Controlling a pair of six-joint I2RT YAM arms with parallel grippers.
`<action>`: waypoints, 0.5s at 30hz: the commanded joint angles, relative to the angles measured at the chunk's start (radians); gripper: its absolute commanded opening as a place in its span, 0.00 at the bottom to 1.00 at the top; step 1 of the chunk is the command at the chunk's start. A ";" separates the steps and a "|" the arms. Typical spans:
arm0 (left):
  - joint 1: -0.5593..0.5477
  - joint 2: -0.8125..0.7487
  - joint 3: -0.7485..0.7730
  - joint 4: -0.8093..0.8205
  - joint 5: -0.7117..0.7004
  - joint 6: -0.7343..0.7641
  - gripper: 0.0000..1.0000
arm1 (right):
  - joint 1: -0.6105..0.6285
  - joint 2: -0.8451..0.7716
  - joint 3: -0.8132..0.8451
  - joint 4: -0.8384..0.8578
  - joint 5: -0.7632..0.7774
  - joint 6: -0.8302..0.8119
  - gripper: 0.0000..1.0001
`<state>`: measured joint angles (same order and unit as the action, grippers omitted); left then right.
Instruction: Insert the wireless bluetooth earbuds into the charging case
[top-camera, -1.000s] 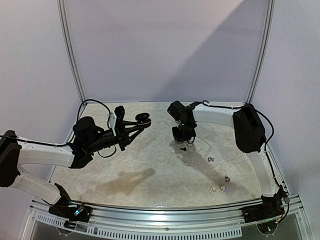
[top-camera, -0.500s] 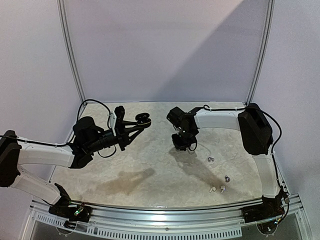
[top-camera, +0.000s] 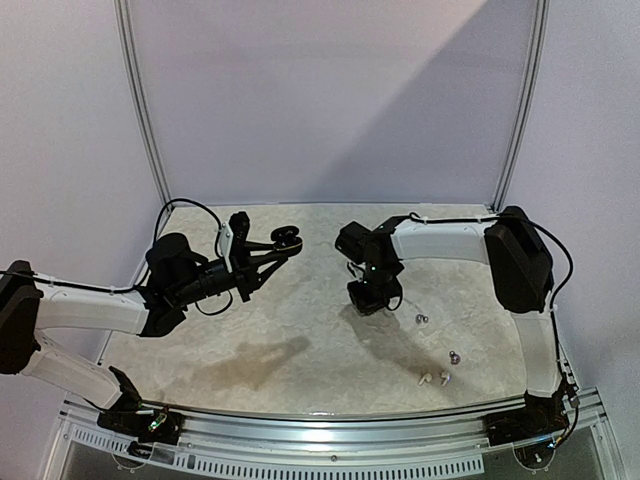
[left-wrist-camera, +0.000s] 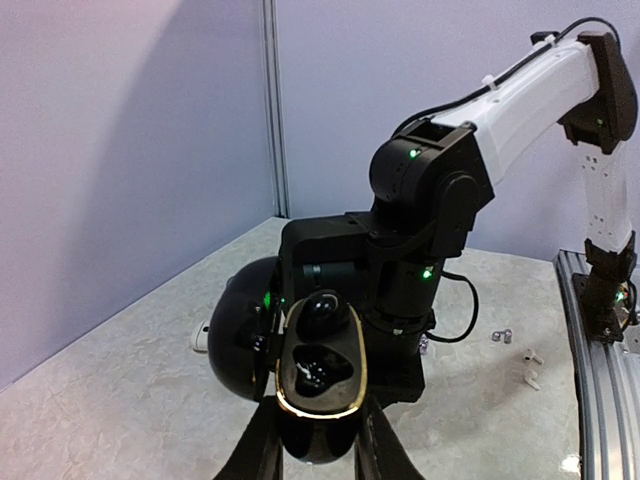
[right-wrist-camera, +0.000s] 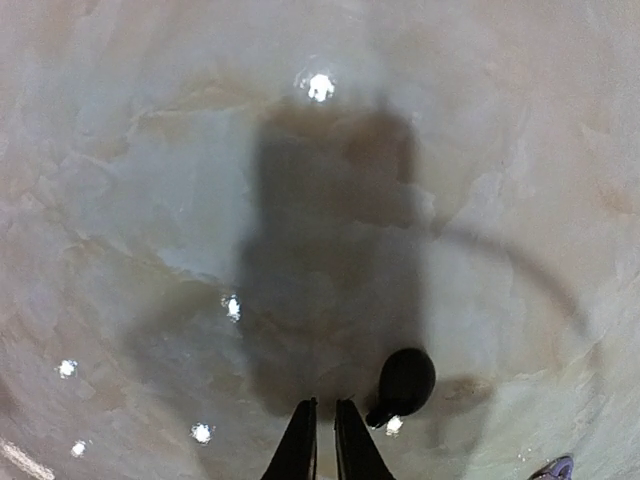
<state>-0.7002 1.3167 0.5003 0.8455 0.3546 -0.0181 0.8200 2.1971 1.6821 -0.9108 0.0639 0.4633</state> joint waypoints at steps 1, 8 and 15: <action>-0.002 -0.004 0.008 -0.015 0.003 0.013 0.00 | -0.013 -0.094 0.020 0.027 -0.050 0.004 0.11; -0.002 -0.008 0.000 -0.011 0.000 0.013 0.00 | -0.053 -0.126 -0.014 0.016 0.023 0.107 0.29; -0.002 -0.011 -0.005 -0.011 0.000 0.013 0.00 | -0.054 -0.023 0.093 -0.063 0.047 0.082 0.48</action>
<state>-0.7002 1.3167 0.5003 0.8429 0.3546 -0.0120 0.7624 2.1090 1.7115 -0.9276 0.0826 0.5465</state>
